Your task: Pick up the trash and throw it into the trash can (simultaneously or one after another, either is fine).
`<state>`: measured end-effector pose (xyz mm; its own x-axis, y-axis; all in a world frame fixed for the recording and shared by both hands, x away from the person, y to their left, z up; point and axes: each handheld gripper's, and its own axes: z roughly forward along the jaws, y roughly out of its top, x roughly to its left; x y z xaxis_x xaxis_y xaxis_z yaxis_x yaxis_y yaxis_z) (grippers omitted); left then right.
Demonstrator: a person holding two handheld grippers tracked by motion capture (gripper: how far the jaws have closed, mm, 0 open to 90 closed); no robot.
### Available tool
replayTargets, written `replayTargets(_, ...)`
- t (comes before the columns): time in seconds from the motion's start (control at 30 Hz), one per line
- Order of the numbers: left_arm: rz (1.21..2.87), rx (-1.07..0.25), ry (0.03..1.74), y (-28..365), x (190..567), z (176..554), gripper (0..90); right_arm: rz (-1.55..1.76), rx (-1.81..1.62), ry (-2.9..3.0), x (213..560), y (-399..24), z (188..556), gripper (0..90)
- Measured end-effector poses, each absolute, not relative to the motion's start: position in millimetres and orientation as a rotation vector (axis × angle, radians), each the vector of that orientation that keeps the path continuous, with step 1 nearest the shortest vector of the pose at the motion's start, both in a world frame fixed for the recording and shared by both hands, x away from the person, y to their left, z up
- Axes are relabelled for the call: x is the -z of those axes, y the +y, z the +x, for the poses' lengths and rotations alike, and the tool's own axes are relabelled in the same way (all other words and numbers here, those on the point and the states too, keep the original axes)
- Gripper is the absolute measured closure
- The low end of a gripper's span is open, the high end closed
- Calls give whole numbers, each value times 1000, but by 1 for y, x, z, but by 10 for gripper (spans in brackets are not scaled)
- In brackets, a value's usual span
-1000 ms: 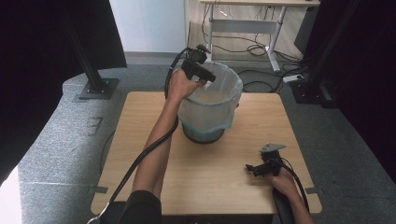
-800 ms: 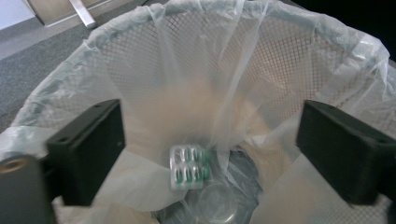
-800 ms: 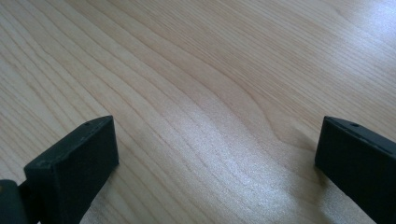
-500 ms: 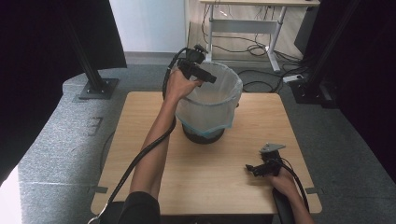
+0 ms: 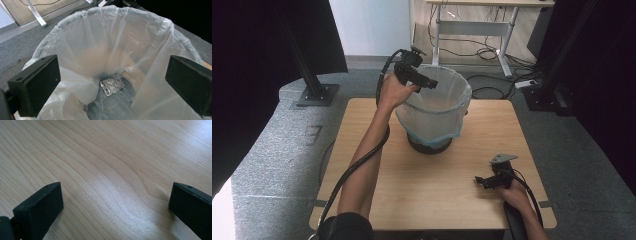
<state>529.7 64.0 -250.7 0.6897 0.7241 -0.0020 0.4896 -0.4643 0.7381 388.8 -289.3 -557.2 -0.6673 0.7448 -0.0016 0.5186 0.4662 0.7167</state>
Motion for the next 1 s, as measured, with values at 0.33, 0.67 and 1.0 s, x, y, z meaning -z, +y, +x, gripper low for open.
replayTargets(0.33, 2124, -397, 868, 89, 248, 508, 0, 1072, -1015, 2405, 557, -289, 389, 0)
replayTargets(0.67, 2100, -419, 849, 124, 253, 485, 0, 1072, -1014, 2405, 557, -289, 389, 0)
replayTargets(1.0, 2086, -445, 822, 149, 269, 460, 0, 1072, -1015, 2405, 557, -289, 389, 0)
